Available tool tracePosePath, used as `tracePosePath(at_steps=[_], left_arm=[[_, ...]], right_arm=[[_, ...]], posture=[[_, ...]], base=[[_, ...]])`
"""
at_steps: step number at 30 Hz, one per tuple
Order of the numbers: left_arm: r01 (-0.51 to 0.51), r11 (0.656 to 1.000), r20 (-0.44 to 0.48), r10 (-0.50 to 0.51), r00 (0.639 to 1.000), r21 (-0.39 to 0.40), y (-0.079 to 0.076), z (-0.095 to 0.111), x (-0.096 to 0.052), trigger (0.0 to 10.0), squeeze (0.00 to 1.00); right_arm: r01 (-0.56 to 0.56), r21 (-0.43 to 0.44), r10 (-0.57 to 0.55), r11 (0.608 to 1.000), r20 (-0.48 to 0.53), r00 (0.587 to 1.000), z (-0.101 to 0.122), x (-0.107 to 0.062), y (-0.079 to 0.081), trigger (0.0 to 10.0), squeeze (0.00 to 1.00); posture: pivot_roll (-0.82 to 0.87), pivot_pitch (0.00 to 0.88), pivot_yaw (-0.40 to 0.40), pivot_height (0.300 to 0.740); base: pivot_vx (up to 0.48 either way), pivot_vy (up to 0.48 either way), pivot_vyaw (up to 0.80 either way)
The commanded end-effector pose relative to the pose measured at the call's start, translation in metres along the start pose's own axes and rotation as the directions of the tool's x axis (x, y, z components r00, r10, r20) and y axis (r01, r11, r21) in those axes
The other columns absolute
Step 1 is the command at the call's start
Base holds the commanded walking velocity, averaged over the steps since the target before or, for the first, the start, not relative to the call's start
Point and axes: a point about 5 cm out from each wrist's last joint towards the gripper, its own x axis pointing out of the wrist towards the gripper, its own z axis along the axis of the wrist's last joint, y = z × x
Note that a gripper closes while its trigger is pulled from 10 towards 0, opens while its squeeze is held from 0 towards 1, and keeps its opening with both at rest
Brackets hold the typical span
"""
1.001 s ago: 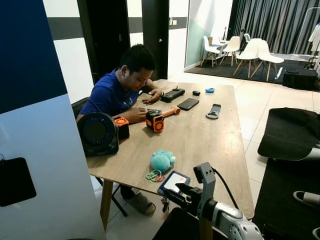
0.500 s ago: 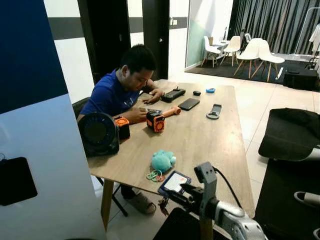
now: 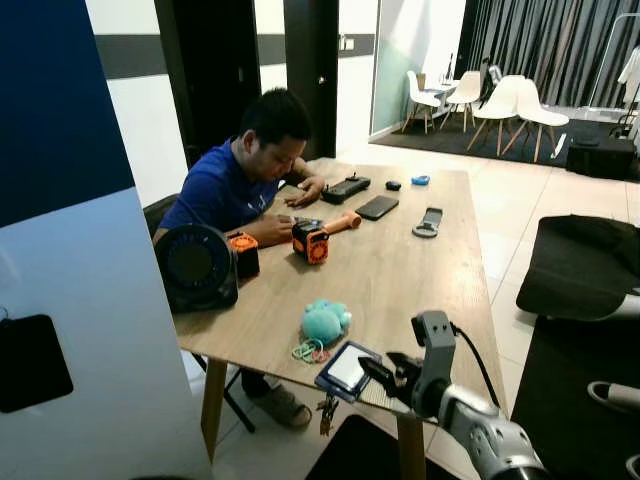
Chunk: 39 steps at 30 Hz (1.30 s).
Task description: Hang keys on a hook
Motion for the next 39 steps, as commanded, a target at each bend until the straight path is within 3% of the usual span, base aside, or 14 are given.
tracePosePath(at_steps=[1, 4, 6, 10, 11, 12, 21, 24, 28, 33, 39], left_arm=[[-0.004, 1.0, -0.023, 0.005, 1.0, 0.027, 0.005, -0.005, -0.004, 10.0, 0.0], [-0.005, 1.0, -0.024, 0.005, 1.0, 0.031, 0.005, -0.006, -0.004, 10.0, 0.0], [-0.004, 0.999, -0.025, 0.005, 1.0, 0.033, 0.005, -0.006, -0.004, 10.0, 0.0], [-0.002, 0.999, -0.028, 0.003, 1.0, 0.034, 0.005, -0.007, -0.004, 10.0, 0.0], [-0.001, 0.999, -0.03, 0.002, 1.0, 0.035, 0.005, -0.008, -0.004, 10.0, 0.0], [-0.001, 0.999, -0.031, 0.002, 1.0, 0.035, 0.005, -0.008, -0.004, 10.0, 0.0], [-0.032, 0.999, 0.014, 0.032, 0.999, 0.021, 0.009, -0.003, -0.005, 10.0, 0.0], [-0.059, 0.998, 0.049, 0.059, 0.997, -0.001, 0.012, 0.002, -0.005, 10.0, 0.0], [-0.06, 0.998, 0.047, 0.059, 0.997, 0.007, 0.013, 0.004, -0.004, 10.0, 0.0], [-0.065, 0.998, 0.05, 0.064, 0.997, 0.01, 0.013, 0.005, -0.004, 10.0, 0.0], [-0.099, 0.995, 0.072, 0.1, 0.992, -0.017, 0.016, 0.007, -0.004, 10.0, 0.0]], right_arm=[[0.02, 0.0, -0.02, 1.0, 0.007, 1.0, -0.001, 0.001, -0.002, 10.0, 0.0], [0.083, 0.004, -0.083, 0.997, 0.044, 0.996, 0.008, 0.006, -0.006, 10.0, 0.0], [0.067, 0.013, -0.068, 0.998, 0.054, 0.996, 0.011, 0.008, -0.004, 10.0, 0.0], [-0.05, -0.002, 0.05, 0.999, 0.028, 0.998, 0.011, 0.012, 0.011, 10.0, 0.0], [-0.186, -0.037, 0.186, 0.982, -0.011, 0.983, 0.005, 0.011, 0.027, 10.0, 0.0], [-0.23, -0.045, 0.229, 0.972, -0.022, 0.973, 0.002, 0.01, 0.032, 10.0, 0.0], [-0.386, -0.046, 0.386, 0.921, -0.021, 0.922, -0.013, 0.0, 0.054, 10.0, 0.0], [-0.435, -0.03, 0.432, 0.9, -0.067, 0.899, -0.032, -0.007, 0.063, 10.0, 0.0], [-0.428, -0.029, 0.417, 0.903, -0.17, 0.893, -0.065, -0.012, 0.067, 10.0, 0.0], [-0.417, -0.022, 0.401, 0.909, -0.227, 0.887, -0.084, -0.017, 0.067, 10.0, 0.0], [-0.335, -0.039, 0.312, 0.941, -0.278, 0.909, -0.111, -0.023, 0.06, 10.0, 0.0]], posture=[[0.06, 0.028, 0.032, 0.74], [0.07, 0.026, 0.031, 0.74], [0.07, 0.022, 0.031, 0.74], [0.07, 0.018, 0.029, 0.74], [0.07, 0.016, 0.027, 0.74], [0.07, 0.016, 0.027, 0.74], [0.07, 0.009, 0.03, 0.74], [0.06, 0.006, 0.032, 0.74], [0.06, 0.006, 0.034, 0.74], [0.06, 0.005, 0.034, 0.74], [0.06, 0.005, 0.029, 0.74]], base=[[0.0, 0.0, 0.0], [0.0, 0.0, 0.0], [0.0, 0.0, 0.0], [0.0, 0.0, 0.0], [0.0, 0.0, 0.0], [0.0, 0.0, 0.0], [0.0, 0.0, 0.0], [0.0, 0.0, 0.0], [0.0, 0.0, 0.0], [0.0, 0.0, 0.0], [0.0, 0.0, 0.0]])
